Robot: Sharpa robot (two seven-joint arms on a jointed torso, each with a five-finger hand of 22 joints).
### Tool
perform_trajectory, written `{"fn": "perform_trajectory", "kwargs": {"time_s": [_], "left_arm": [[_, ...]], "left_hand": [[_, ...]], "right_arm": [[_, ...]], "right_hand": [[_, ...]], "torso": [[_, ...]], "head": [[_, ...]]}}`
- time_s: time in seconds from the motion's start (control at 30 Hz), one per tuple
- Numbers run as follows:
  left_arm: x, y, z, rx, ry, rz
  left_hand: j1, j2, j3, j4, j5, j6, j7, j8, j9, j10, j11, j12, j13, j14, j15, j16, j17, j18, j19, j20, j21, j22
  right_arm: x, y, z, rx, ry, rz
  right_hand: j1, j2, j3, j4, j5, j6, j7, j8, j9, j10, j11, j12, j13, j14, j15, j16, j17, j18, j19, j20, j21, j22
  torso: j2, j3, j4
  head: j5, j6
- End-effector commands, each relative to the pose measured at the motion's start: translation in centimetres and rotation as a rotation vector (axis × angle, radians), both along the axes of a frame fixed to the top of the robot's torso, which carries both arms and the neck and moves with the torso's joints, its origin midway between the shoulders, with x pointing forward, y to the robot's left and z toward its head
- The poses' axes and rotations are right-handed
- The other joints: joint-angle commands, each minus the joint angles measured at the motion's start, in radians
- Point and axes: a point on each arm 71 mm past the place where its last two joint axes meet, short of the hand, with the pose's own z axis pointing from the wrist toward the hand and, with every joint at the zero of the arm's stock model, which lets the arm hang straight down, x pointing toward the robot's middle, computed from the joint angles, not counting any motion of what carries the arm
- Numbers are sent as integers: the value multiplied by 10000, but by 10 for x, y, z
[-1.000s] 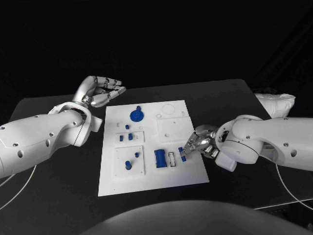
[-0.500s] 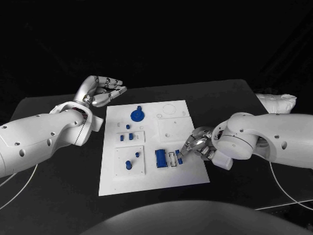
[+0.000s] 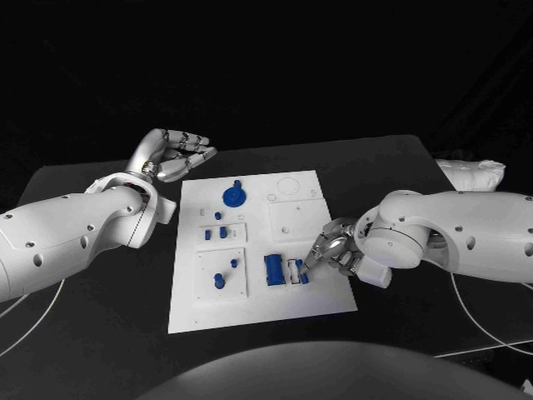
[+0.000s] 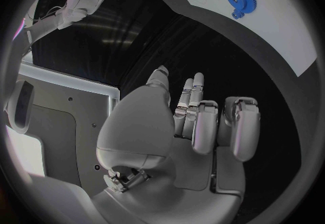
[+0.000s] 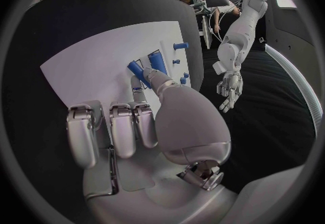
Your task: Assemble the parts on the task board
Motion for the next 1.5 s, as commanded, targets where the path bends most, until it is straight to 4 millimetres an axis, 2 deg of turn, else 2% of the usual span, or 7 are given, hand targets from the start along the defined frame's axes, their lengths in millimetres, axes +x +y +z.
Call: {"fn": "perform_trajectory", "kwargs": {"time_s": [0.03,1.13,1.5], "left_arm": [[0,-3,0,-44,40,-153],[-1,-2,0,-44,63,-151],[-1,-3,0,-41,72,-158]], "left_hand": [[-24,86,-61,11,40,32,-9,59,14,92,11,30,12,634,-18,-13,1628,-150,1034,32,24,2629],[89,158,-58,1,72,25,-17,59,14,102,4,23,8,639,-25,-7,1639,-150,1034,24,24,2629],[89,158,-58,1,72,25,-17,59,14,102,4,23,8,639,-25,-7,1639,-150,1034,24,24,2629]], "right_arm": [[-2,2,-2,-40,281,243],[2,8,-3,-160,142,288],[2,10,-3,-235,82,397]], "right_hand": [[-89,-49,-11,82,-76,26,-3,-77,-20,1067,-50,28,2634,1061,-53,41,2635,-141,1047,-7,45,2628],[-250,-106,-95,158,-269,-57,71,-273,-195,1067,10,28,2634,1061,-33,41,2635,-141,1047,6,45,2628],[-288,-199,-149,145,-359,-342,120,-488,-374,1067,54,28,2634,1061,-5,41,2635,-141,1047,31,45,2628]], "torso": [[-7,-4,8],[-6,-2,3],[0,-7,1]], "head": [[6,1],[51,1],[69,1]]}}
